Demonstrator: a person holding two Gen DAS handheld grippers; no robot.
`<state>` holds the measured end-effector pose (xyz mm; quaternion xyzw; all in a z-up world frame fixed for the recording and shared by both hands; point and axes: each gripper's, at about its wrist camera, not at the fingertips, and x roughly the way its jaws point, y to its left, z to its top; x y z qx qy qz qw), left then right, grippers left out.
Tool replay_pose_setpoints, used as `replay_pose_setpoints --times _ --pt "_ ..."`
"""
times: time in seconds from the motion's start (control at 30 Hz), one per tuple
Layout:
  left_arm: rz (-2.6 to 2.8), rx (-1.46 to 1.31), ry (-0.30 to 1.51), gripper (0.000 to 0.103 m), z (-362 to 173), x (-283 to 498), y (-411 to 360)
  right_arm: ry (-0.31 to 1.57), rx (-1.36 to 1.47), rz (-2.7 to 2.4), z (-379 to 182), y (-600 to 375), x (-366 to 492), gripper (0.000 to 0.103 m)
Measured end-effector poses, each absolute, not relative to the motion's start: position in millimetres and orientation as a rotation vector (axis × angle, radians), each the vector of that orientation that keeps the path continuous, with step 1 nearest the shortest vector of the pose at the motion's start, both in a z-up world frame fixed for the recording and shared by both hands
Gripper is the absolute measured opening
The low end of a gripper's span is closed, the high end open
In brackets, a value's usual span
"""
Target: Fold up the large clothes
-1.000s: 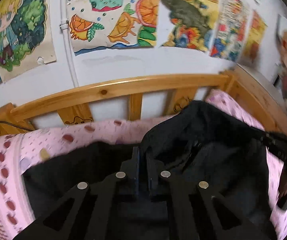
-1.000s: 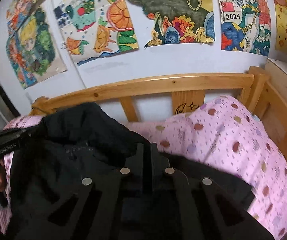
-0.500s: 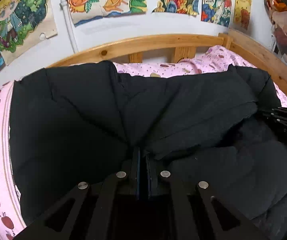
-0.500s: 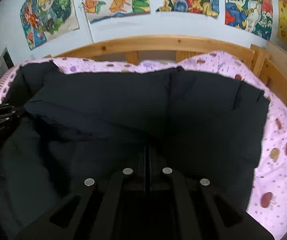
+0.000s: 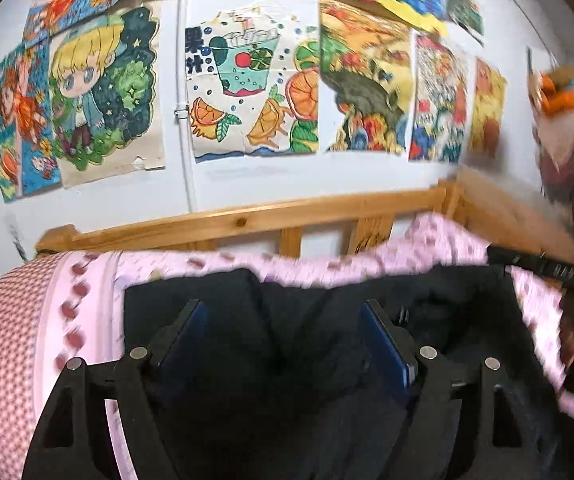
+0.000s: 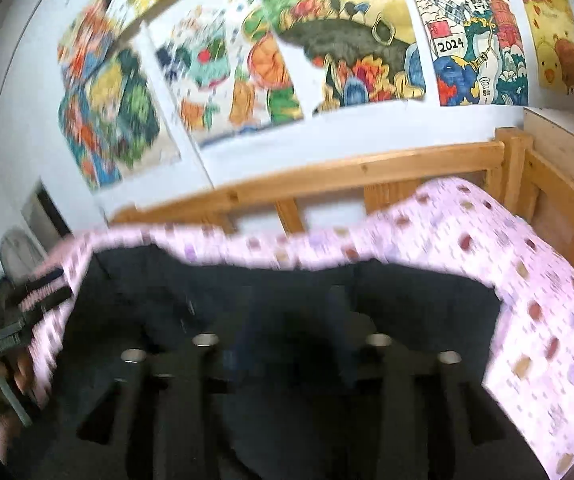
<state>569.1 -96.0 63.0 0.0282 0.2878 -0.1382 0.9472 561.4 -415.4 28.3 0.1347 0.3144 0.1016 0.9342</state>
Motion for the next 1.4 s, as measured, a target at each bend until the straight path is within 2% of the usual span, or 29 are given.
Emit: replay_pose_setpoints --times 0.17,0.27,0.47,0.53,0.87,1.17,1.27,1.37,1.4 --pt "-0.378 -0.054 0.753 0.077 39 631 -111 0.717 0.323 0.216 18 -392 613 0.037" --pt "-0.448 -0.063 0.822 0.077 12 640 -120 0.853 0.266 0.263 -7 -372 632 0.037" --pt "-0.474 0.234 0.887 0.078 -44 623 -147 0.946 0.054 0.336 -49 -357 620 0.035" --pt "-0.451 0.294 0.888 0.081 -55 620 -155 0.974 0.024 0.368 -62 -359 615 0.034" --pt "-0.35 0.38 0.882 0.088 -91 625 -175 0.915 0.092 0.385 -113 -367 614 0.031" --pt "-0.341 0.367 0.815 0.09 -90 614 -174 0.871 0.086 0.378 -120 -366 617 0.031" --pt "-0.332 0.369 0.796 0.09 -74 609 -171 0.853 0.051 0.377 -106 -371 606 0.037" --pt "-0.288 0.33 0.752 0.09 -52 599 -163 0.835 0.041 0.384 -82 -376 588 0.059" --pt "-0.261 0.307 0.715 0.09 -41 591 -159 0.817 0.033 0.376 -74 -377 580 0.063"
